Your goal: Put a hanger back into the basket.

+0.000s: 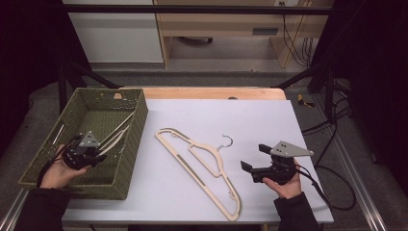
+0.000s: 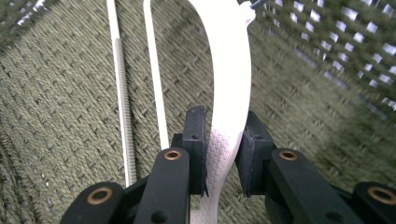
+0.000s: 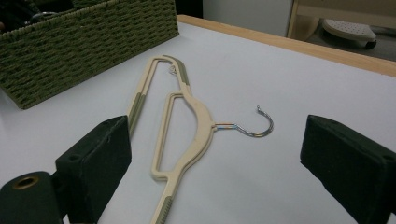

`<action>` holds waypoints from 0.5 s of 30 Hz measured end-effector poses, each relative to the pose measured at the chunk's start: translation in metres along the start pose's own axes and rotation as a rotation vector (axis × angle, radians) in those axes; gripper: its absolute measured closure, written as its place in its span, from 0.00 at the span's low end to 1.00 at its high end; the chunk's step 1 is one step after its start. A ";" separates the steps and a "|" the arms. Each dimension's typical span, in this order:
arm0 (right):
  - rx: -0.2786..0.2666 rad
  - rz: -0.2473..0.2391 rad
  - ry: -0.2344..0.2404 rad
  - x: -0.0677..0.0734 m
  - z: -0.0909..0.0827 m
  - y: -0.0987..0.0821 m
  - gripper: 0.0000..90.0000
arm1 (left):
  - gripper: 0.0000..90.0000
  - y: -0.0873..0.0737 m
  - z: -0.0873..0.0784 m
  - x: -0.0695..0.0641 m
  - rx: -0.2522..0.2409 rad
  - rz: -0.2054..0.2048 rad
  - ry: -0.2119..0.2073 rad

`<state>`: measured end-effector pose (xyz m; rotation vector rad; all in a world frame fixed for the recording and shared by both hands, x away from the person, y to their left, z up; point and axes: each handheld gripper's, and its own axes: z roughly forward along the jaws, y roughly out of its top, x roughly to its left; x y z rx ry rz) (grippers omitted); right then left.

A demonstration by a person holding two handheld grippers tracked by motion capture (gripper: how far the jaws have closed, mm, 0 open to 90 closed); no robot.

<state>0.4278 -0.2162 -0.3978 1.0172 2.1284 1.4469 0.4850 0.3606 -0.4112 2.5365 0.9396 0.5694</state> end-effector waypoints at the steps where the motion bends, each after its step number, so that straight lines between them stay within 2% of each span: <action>1: 0.000 0.000 0.000 0.000 0.000 0.000 0.10 | 0.83 0.000 0.000 0.000 0.000 0.000 0.000; 7: -0.001 -0.002 0.001 0.000 -0.001 0.000 0.10 | 0.82 0.000 0.001 0.000 0.001 -0.001 -0.006; 9: -0.002 -0.001 0.000 0.000 -0.001 0.000 0.10 | 0.76 0.000 -0.001 0.000 -0.014 -0.008 -0.014; 11: -0.003 -0.001 0.000 0.000 -0.001 0.000 0.10 | 0.73 0.001 -0.005 0.001 -0.049 -0.021 -0.011; 12: -0.003 0.002 0.000 0.001 -0.001 0.000 0.10 | 0.64 0.003 -0.011 0.000 -0.087 -0.026 0.004; 13: -0.003 0.002 0.000 0.001 -0.001 0.000 0.10 | 0.60 0.003 -0.011 0.000 -0.087 -0.026 0.004; 14: -0.004 0.000 -0.001 0.001 -0.001 0.001 0.10 | 0.56 0.007 -0.019 -0.001 -0.126 -0.027 0.027; 15: -0.004 0.000 -0.001 0.001 -0.001 0.001 0.10 | 0.53 0.007 -0.019 -0.001 -0.126 -0.027 0.027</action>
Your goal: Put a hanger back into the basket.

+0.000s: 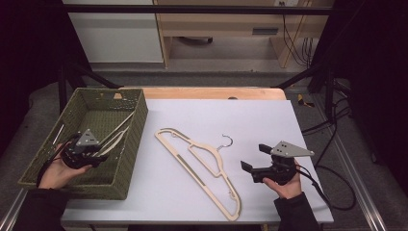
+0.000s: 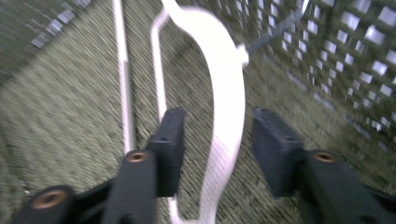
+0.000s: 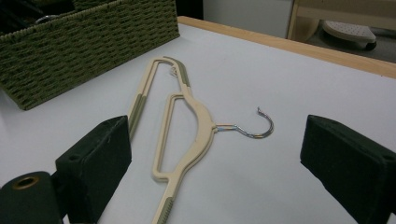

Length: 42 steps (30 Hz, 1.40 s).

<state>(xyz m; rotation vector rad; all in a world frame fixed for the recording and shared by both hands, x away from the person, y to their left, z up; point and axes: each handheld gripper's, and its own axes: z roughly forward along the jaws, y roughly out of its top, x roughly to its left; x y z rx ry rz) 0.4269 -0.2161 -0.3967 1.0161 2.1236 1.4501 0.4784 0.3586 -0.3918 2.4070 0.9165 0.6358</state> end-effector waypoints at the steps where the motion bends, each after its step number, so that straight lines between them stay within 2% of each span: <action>1: -0.002 -0.002 0.002 0.000 0.000 0.000 0.10 | 0.50 0.005 -0.011 -0.001 -0.036 0.005 0.018; 2: -0.005 -0.006 0.002 0.001 -0.001 0.001 0.10 | 0.48 0.005 -0.011 -0.001 -0.036 0.005 0.018; 3: -0.006 -0.003 0.004 0.001 -0.001 0.001 0.10 | 0.46 0.010 -0.022 -0.002 -0.078 -0.016 0.046; 4: -0.006 -0.003 0.004 0.001 -0.001 0.001 0.10 | 0.43 0.010 -0.022 -0.002 -0.078 -0.016 0.046; 5: -0.008 0.000 0.007 0.002 -0.001 0.002 0.10 | 0.39 0.015 -0.034 -0.003 -0.128 -0.039 0.067; 6: -0.008 0.000 0.007 0.002 -0.001 0.002 0.10 | 0.37 0.015 -0.034 -0.003 -0.128 -0.039 0.067; 7: -0.008 0.006 0.010 0.003 0.000 0.002 0.10 | 0.34 0.019 -0.042 -0.009 -0.221 -0.111 0.076; 8: -0.008 0.006 0.010 0.003 0.000 0.002 0.10 | 0.32 0.019 -0.042 -0.009 -0.221 -0.111 0.076; 10: -0.007 0.017 0.018 0.004 0.001 0.002 0.10 | 0.30 0.024 -0.051 -0.017 -0.275 -0.145 0.088; 11: -0.002 0.024 0.021 0.004 0.003 0.001 0.10 | 0.26 0.030 -0.059 -0.025 -0.322 -0.152 0.076; 12: 0.004 0.026 0.019 0.004 0.004 0.001 0.10 | 0.25 0.030 -0.059 -0.025 -0.322 -0.152 0.076; 14: 0.012 0.023 0.020 0.004 0.005 0.001 0.10 | 0.23 0.037 -0.063 -0.036 -0.388 -0.173 0.057; 15: 0.030 0.020 0.017 0.005 0.006 0.000 0.11 | 0.20 0.043 -0.067 -0.046 -0.449 -0.196 0.027; 16: 0.030 0.020 0.017 0.005 0.006 0.000 0.11 | 0.19 0.043 -0.067 -0.046 -0.449 -0.196 0.027; 17: 0.051 0.016 0.010 0.005 0.008 -0.001 0.12 | 0.18 0.049 -0.068 -0.057 -0.501 -0.204 -0.001; 18: 0.058 0.020 0.008 0.006 0.009 -0.001 0.12 | 0.17 0.049 -0.068 -0.057 -0.501 -0.204 -0.001; 19: 0.067 0.015 0.008 0.006 0.010 -0.002 0.12 | 0.17 0.055 -0.066 -0.069 -0.539 -0.205 -0.027; 20: 0.078 0.016 0.007 0.007 0.012 -0.003 0.13 | 0.17 0.058 -0.065 -0.076 -0.556 -0.205 -0.041; 21: 0.078 0.016 0.007 0.007 0.012 -0.003 0.13 | 0.16 0.058 -0.065 -0.076 -0.556 -0.205 -0.041; 24: 0.119 0.007 0.008 0.010 0.017 -0.006 0.14 | 0.15 0.068 -0.051 -0.101 -0.613 -0.218 -0.104; 28: 0.148 -0.001 0.004 0.012 0.021 -0.009 0.14 | 0.15 0.071 -0.036 -0.117 -0.623 -0.205 -0.159; 31: 0.183 0.004 0.006 0.016 0.026 -0.013 0.15 | 0.13 0.071 -0.015 -0.133 -0.596 -0.187 -0.179; 36: 0.218 -0.001 0.004 0.019 0.033 -0.017 0.16 | 0.12 0.069 -0.005 -0.141 -0.563 -0.179 -0.192; 39: 0.248 0.001 0.006 0.022 0.040 -0.021 0.20 | 0.11 0.069 -0.001 -0.144 -0.554 -0.173 -0.197; 41: 0.291 0.008 0.006 0.025 0.049 -0.027 0.25 | 0.11 0.069 0.002 -0.146 -0.548 -0.171 -0.202; 42: 0.291 0.008 0.006 0.025 0.049 -0.027 0.25 | 0.11 0.069 0.002 -0.146 -0.548 -0.171 -0.202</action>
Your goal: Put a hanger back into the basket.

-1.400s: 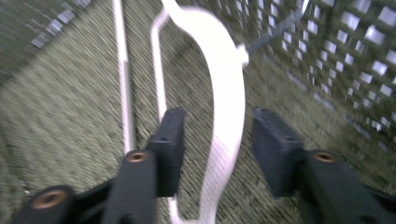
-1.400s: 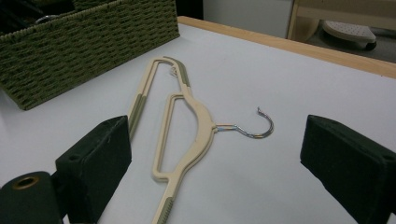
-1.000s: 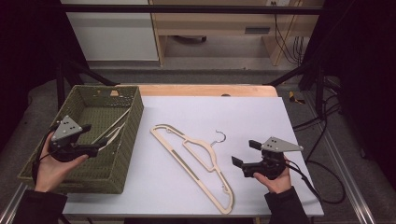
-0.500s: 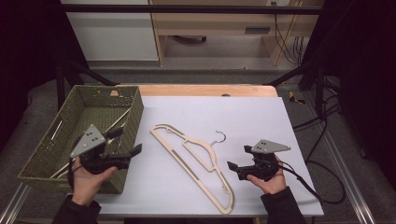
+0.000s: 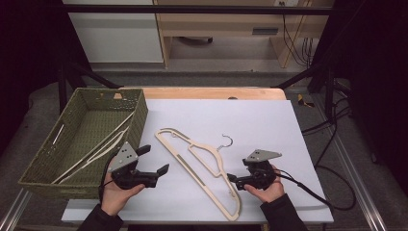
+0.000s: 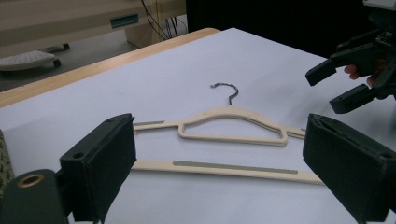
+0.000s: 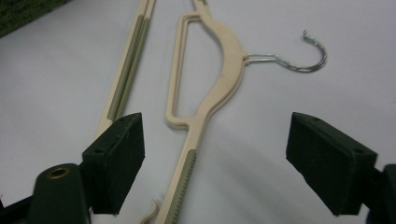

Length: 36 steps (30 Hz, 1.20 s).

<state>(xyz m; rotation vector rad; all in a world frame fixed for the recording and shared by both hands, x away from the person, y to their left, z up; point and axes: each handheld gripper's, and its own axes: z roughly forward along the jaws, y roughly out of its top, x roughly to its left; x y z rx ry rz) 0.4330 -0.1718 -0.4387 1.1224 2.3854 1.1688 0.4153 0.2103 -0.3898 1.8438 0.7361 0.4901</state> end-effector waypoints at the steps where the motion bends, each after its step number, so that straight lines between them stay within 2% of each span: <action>1: 0.033 0.007 -0.005 0.002 0.007 -0.002 0.28 | 0.11 -0.002 0.002 0.000 0.005 -0.003 -0.008; 3: 0.067 -0.001 0.001 0.003 0.014 -0.005 0.32 | 0.11 -0.004 0.004 0.000 0.012 -0.002 -0.006; 4: 0.067 -0.001 0.001 0.003 0.014 -0.005 0.32 | 0.11 -0.004 0.004 0.000 0.012 -0.002 -0.006; 5: 0.097 -0.002 0.000 0.005 0.020 -0.007 0.35 | 0.11 -0.006 0.005 -0.001 0.025 0.004 -0.004; 9: 0.130 -0.002 -0.004 0.008 0.026 -0.009 0.41 | 0.11 -0.006 0.007 -0.001 0.030 0.007 0.003; 10: 0.139 0.009 -0.003 0.010 0.028 -0.009 0.46 | 0.11 -0.006 0.007 0.000 0.034 0.005 0.006; 12: 0.145 -0.001 -0.002 0.010 0.029 -0.009 0.48 | 0.11 -0.006 0.007 0.000 0.035 0.004 0.007; 13: 0.153 0.022 0.000 0.011 0.029 -0.008 0.50 | 0.11 -0.007 0.008 0.000 0.035 0.004 0.008; 15: 0.169 0.017 -0.007 0.012 0.031 -0.009 0.54 | 0.11 -0.007 0.008 -0.001 0.038 0.006 0.008; 16: 0.194 0.037 -0.009 0.014 0.032 -0.008 0.59 | 0.11 -0.007 0.008 -0.001 0.041 0.007 0.008; 17: 0.194 0.037 -0.009 0.014 0.032 -0.008 0.59 | 0.11 -0.007 0.009 -0.001 0.041 0.007 0.007; 18: 0.201 0.029 -0.001 0.014 0.033 -0.008 0.61 | 0.11 -0.007 0.009 -0.001 0.043 0.008 0.006; 20: 0.241 0.063 0.019 0.019 0.036 -0.007 0.69 | 0.11 -0.008 0.010 -0.002 0.050 0.012 0.006; 24: 0.257 0.055 -0.008 0.021 0.036 -0.006 0.75 | 0.12 -0.009 0.011 -0.002 0.058 0.012 0.007; 27: 0.271 0.086 -0.023 0.021 0.036 -0.004 0.82 | 0.12 -0.010 0.013 -0.002 0.065 0.014 0.008; 33: 0.282 0.179 -0.008 0.017 0.036 -0.002 0.85 | 0.12 -0.011 0.013 -0.002 0.070 0.015 0.012; 36: 0.270 0.179 0.002 0.014 0.034 -0.003 0.86 | 0.12 -0.011 0.013 -0.002 0.072 0.016 0.012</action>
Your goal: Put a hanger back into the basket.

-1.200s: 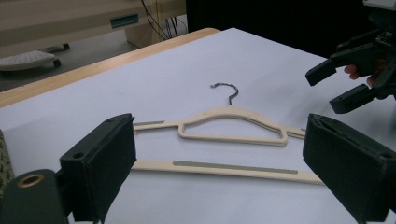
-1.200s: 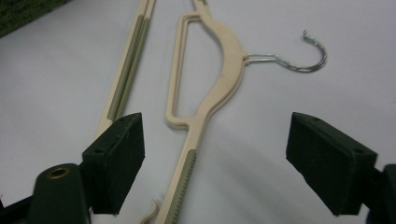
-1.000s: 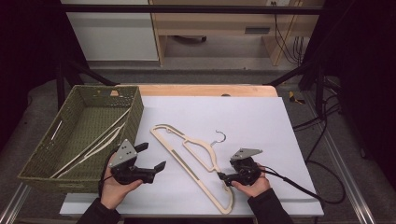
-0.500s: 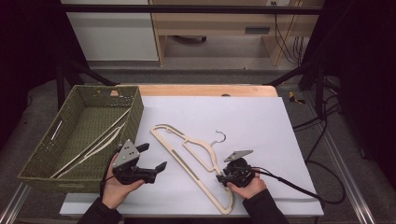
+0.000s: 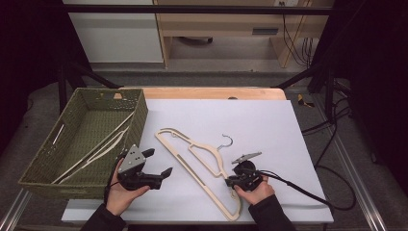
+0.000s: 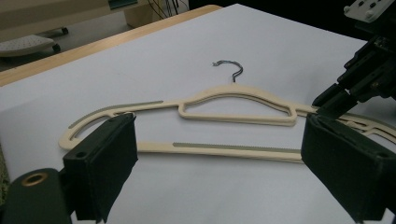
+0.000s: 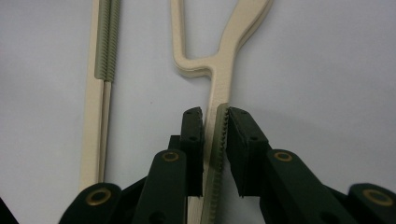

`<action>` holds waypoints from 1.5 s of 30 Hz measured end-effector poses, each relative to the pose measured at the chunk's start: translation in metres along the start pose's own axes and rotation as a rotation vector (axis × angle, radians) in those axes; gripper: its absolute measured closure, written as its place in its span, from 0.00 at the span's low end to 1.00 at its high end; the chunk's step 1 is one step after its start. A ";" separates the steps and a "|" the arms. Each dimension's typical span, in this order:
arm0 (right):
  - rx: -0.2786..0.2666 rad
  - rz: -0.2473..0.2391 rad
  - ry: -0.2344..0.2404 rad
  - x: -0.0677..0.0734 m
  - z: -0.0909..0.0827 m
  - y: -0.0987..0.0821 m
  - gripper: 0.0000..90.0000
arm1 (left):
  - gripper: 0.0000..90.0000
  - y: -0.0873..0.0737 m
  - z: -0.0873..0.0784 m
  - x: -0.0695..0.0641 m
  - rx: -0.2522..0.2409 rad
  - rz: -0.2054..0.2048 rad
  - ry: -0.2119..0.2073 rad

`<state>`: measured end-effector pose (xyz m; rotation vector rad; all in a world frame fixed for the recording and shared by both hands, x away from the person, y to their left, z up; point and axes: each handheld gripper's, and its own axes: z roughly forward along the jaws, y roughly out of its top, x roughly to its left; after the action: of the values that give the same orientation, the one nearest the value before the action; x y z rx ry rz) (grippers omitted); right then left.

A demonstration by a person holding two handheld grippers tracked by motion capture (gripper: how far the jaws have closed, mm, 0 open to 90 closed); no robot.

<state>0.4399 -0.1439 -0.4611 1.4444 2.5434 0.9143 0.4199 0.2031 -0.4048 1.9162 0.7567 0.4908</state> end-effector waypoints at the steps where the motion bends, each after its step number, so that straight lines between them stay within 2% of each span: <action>1: 0.000 0.031 -0.013 0.000 -0.002 0.000 0.87 | 0.12 0.000 0.000 0.000 0.001 -0.001 0.001; 4: -0.006 0.027 -0.008 -0.005 -0.004 -0.001 0.88 | 0.12 -0.001 0.001 0.000 0.002 0.000 0.001; 5: -0.009 0.022 -0.022 -0.007 -0.005 -0.001 0.89 | 0.12 -0.001 0.001 0.000 0.003 0.001 0.001; 6: -0.012 0.041 -0.026 -0.007 -0.006 0.000 0.89 | 0.12 -0.001 0.001 0.000 0.003 0.002 0.001; 8: -0.016 0.034 -0.020 -0.008 -0.008 0.000 0.89 | 0.12 -0.001 0.001 -0.001 0.004 0.001 0.000; 9: -0.018 0.056 -0.017 -0.007 -0.010 0.000 0.89 | 0.12 -0.001 0.002 -0.001 0.004 0.000 0.000; 10: -0.033 0.035 -0.022 -0.009 -0.011 0.000 0.89 | 0.12 -0.001 0.002 -0.001 0.006 -0.001 -0.001; 12: -0.046 0.035 -0.013 -0.009 -0.015 0.000 0.89 | 0.12 -0.001 0.002 -0.001 0.007 -0.001 -0.001; 14: -0.070 0.002 -0.003 -0.010 -0.021 0.000 0.90 | 0.13 -0.001 0.003 -0.002 0.007 -0.004 -0.002; 16: -0.079 -0.004 -0.002 -0.011 -0.023 0.000 0.90 | 0.13 0.000 0.004 -0.003 0.007 -0.004 -0.002; 17: -0.115 -0.027 0.027 -0.011 -0.028 0.001 0.90 | 0.13 0.001 0.006 -0.003 0.006 -0.005 -0.001; 21: -0.141 -0.025 0.056 -0.010 -0.036 0.001 0.91 | 0.13 0.005 0.011 -0.005 0.012 -0.004 -0.005; 26: -0.149 -0.035 0.061 -0.008 -0.038 0.000 0.91 | 0.14 0.011 0.020 -0.007 0.027 0.007 0.000; 29: -0.158 -0.069 0.066 -0.008 -0.040 -0.001 0.91 | 0.15 0.020 0.031 -0.006 0.028 0.005 -0.005; 32: -0.159 -0.063 0.067 -0.005 -0.042 -0.001 0.91 | 0.16 0.034 0.051 -0.008 0.038 0.019 -0.009; 33: -0.159 -0.063 0.067 -0.005 -0.042 -0.001 0.91 | 0.17 0.034 0.051 -0.008 0.038 0.019 -0.009; 34: -0.164 -0.073 0.073 -0.005 -0.043 -0.001 0.91 | 0.17 0.040 0.063 -0.009 0.053 0.022 -0.012; 40: -0.166 -0.073 0.072 -0.003 -0.043 -0.001 0.91 | 0.19 0.051 0.085 -0.014 0.056 -0.003 -0.043; 42: -0.162 -0.079 0.076 -0.003 -0.043 -0.002 0.91 | 0.23 0.056 0.092 -0.017 0.050 -0.003 -0.045; 43: -0.160 -0.060 0.078 -0.002 -0.044 -0.002 0.91 | 0.29 0.061 0.101 -0.020 0.047 -0.011 -0.055; 44: -0.160 -0.060 0.078 -0.002 -0.044 -0.002 0.91 | 0.33 0.061 0.101 -0.020 0.047 -0.011 -0.055; 45: -0.159 -0.066 0.080 -0.001 -0.044 -0.002 0.91 | 0.35 0.064 0.111 -0.022 0.051 -0.013 -0.056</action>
<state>0.4237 -0.1661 -0.4260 1.2966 2.4911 1.1554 0.4916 0.0952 -0.3957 1.9628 0.7517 0.4118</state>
